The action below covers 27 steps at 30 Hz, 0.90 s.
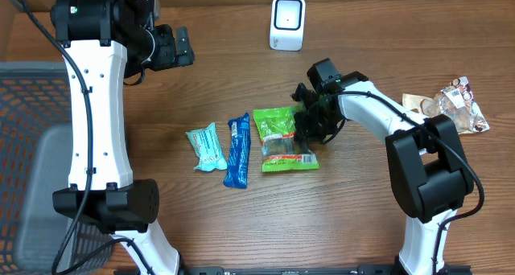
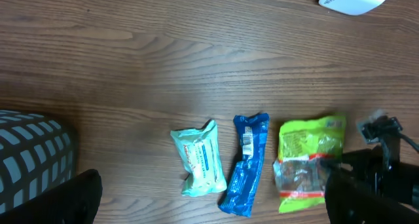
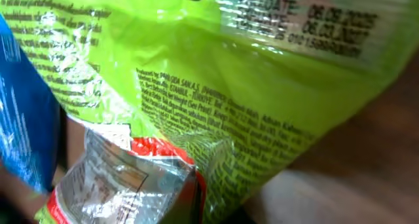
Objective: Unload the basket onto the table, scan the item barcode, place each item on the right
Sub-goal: 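Lift the green snack bag toward the scanner with the right gripper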
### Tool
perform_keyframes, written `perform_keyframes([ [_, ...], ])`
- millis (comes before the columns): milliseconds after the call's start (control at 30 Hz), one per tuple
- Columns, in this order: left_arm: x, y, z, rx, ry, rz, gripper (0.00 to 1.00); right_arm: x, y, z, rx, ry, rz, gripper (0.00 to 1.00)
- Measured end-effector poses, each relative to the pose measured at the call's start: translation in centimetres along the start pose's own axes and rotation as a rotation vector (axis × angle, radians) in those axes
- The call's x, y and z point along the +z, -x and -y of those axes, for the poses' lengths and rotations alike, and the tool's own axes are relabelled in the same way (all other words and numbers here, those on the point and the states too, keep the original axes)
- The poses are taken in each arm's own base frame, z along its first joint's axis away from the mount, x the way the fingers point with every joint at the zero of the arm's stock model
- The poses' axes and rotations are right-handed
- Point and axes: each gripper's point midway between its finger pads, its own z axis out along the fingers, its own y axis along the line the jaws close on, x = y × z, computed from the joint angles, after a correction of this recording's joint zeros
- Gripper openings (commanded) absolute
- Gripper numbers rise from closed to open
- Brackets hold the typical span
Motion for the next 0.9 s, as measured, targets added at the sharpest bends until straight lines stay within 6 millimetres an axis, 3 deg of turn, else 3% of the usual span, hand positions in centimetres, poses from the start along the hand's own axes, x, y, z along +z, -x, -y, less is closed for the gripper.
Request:
perform_keyframes([
  [100, 0.0, 0.0, 0.0, 0.000, 0.000, 0.000, 1.00, -0.5, -0.9, -0.9, 0.034, 0.068, -0.043, 0.04],
  [167, 0.0, 0.0, 0.0, 0.000, 0.000, 0.000, 1.00, -1.4, -0.2, -2.0, 0.055, 0.159, -0.031, 0.04],
  [333, 0.0, 0.0, 0.0, 0.000, 0.000, 0.000, 1.00, -5.7, 4.1, -4.5, 0.147, 0.398, 0.086, 0.04],
  [467, 0.0, 0.0, 0.0, 0.000, 0.000, 0.000, 1.00, -9.0, 6.5, -5.1, 0.343, 0.530, 0.119, 0.04],
  [667, 0.0, 0.0, 0.0, 0.000, 0.000, 0.000, 1.00, -12.2, 7.6, -5.6, 0.495, 0.619, 0.136, 0.04],
  [900, 0.0, 0.0, 0.0, 0.000, 0.000, 0.000, 1.00, -19.6, 7.7, -9.7, 0.474, 0.726, 0.249, 0.04],
])
